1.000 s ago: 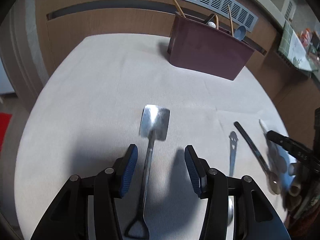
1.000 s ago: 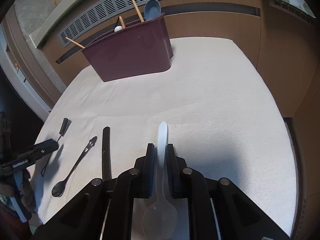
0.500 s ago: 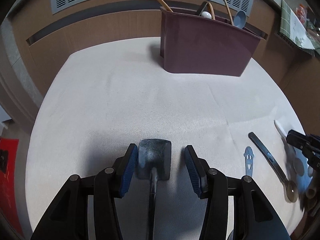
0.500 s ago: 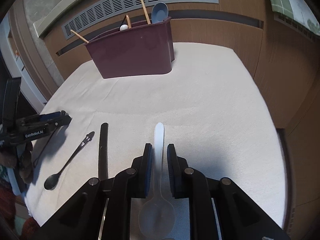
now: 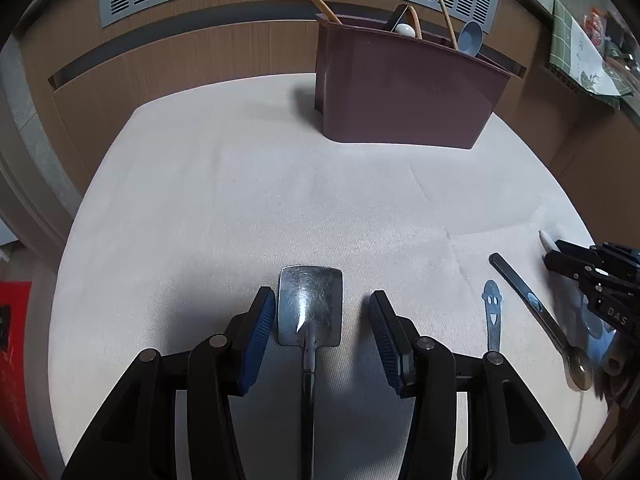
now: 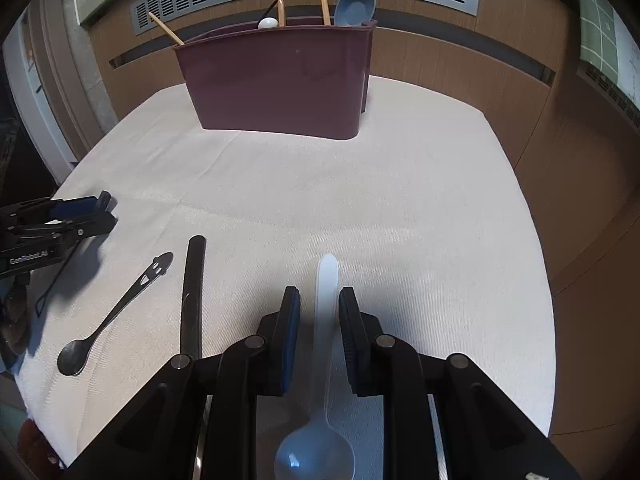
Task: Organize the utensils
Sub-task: 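Grasp the metal spatula handle with the left tool while the right tool holds the white spoon, then lift the white spoon and spatula up above the caddy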
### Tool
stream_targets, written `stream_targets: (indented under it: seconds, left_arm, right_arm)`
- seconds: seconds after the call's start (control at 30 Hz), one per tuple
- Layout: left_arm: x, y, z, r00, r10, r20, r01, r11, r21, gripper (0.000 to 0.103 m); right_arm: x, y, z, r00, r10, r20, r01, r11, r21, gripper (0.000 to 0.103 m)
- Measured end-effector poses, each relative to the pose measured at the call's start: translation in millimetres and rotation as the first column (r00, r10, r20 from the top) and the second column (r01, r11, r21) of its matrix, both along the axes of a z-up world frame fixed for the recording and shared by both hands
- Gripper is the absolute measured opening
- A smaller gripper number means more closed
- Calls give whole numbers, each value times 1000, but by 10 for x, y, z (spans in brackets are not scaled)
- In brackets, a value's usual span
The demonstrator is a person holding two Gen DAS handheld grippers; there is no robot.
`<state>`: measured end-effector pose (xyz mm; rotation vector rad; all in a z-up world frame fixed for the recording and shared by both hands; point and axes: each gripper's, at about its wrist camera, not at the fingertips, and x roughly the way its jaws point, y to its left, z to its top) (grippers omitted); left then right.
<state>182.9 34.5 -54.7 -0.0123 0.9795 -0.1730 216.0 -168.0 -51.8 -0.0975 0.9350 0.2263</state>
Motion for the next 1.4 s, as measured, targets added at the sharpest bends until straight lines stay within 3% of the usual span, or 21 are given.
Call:
stream_targets:
  seconds: [0.03, 0.17, 0.37, 0.57, 0.83, 1.27, 1.4]
  left_arm:
    - [9, -2, 4, 1000, 2, -4, -2, 1000, 1, 50]
    - [14, -32, 3, 1000, -1, -4, 2, 1000, 20, 50]
    - [44, -13, 3, 1000, -7, -16, 7, 1000, -9, 49]
    - [16, -56, -5, 1000, 14, 23, -15, 999, 40, 33]
    - [-131, 5, 53, 999, 39, 33, -37, 998, -54, 33]
    - [-325, -83, 348, 993, 18, 115, -7, 995, -95, 33]
    - [-358, -75, 472, 985, 57, 164, -37, 992, -123, 33]
  right_arm:
    - [2, 21, 3, 1000, 1, 5, -1, 1000, -10, 10]
    - [-45, -3, 58, 1000, 3, 24, -4, 1000, 21, 10]
    - [-90, -110, 132, 999, -28, 33, 25, 998, 65, 10]
    - [-102, -61, 170, 999, -19, 34, 16, 995, 94, 10]
    - [-117, -125, 217, 998, -39, 44, 35, 994, 105, 10]
    - [-142, -143, 279, 997, -38, 67, 29, 991, 128, 10]
    - [-127, -159, 305, 996, -49, 71, 39, 990, 134, 10]
